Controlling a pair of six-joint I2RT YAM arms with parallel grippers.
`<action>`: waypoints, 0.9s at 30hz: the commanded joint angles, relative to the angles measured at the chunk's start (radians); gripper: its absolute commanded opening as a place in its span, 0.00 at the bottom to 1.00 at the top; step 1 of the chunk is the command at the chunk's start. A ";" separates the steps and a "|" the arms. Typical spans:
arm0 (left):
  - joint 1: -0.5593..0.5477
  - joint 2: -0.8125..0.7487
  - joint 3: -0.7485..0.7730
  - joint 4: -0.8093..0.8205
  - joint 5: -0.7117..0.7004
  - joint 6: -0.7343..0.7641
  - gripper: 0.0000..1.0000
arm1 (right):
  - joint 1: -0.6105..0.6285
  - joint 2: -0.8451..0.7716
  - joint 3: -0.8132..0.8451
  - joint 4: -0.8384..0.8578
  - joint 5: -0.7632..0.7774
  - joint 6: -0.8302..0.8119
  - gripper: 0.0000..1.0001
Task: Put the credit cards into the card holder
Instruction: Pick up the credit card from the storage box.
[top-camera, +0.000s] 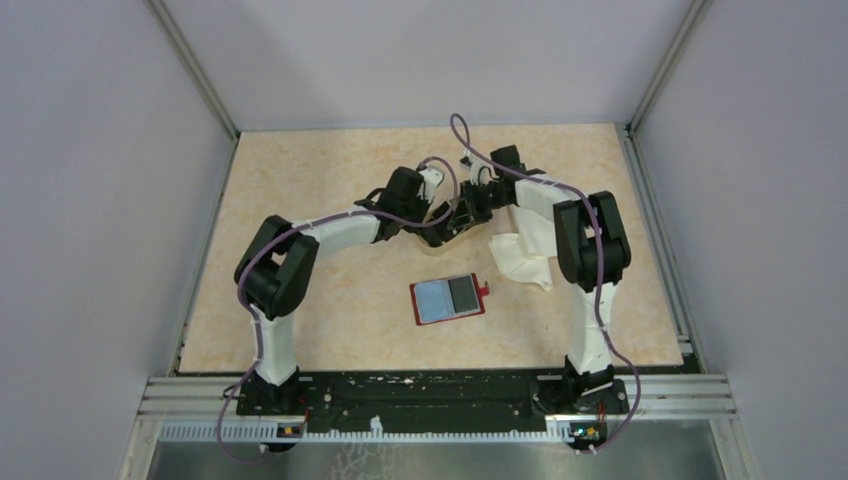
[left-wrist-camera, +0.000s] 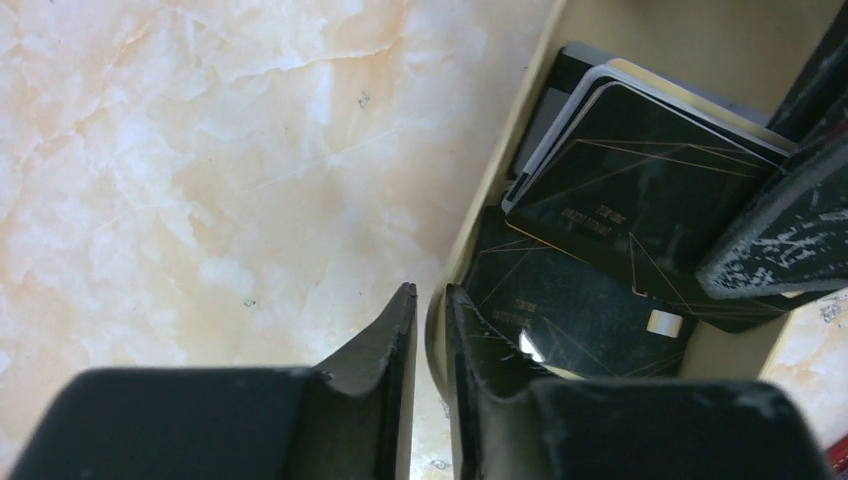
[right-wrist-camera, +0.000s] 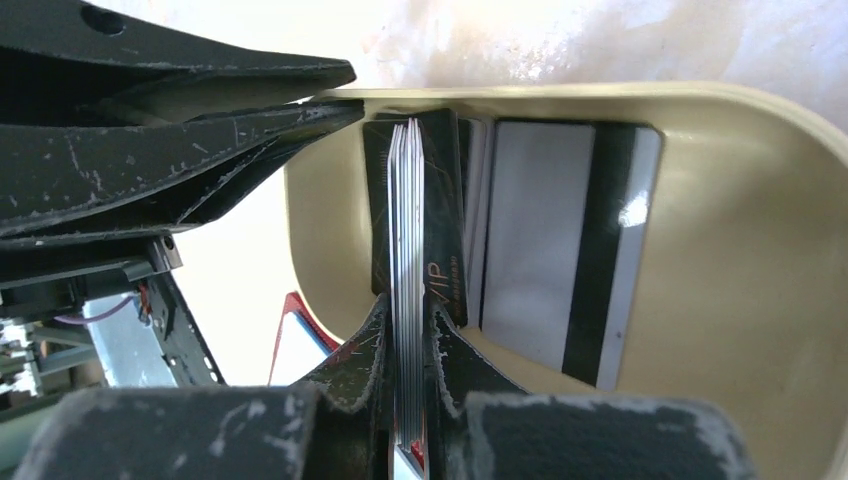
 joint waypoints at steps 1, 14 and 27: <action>0.022 -0.001 0.036 -0.013 0.009 -0.038 0.28 | 0.003 -0.003 -0.003 0.032 -0.073 0.026 0.02; 0.043 -0.184 -0.119 0.045 0.088 -0.165 0.54 | -0.003 0.061 -0.004 0.057 -0.127 0.070 0.24; 0.044 -0.402 -0.366 0.175 0.277 -0.281 0.54 | -0.045 0.043 -0.010 0.076 -0.166 0.096 0.26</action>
